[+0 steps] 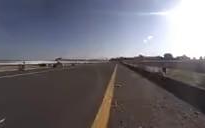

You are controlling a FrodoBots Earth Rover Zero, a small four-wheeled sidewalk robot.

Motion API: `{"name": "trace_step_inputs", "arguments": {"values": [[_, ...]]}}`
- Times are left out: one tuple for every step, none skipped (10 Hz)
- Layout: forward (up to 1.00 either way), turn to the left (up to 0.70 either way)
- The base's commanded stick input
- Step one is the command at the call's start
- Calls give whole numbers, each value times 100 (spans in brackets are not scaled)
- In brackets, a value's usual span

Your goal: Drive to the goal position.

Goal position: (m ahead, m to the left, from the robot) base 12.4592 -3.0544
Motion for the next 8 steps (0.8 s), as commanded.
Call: {"name": "trace_step_inputs", "arguments": {"values": [[70, 0], [70, 0], [70, 0], [70, 0], [70, 0], [70, 0], [70, 0], [70, 0]]}}
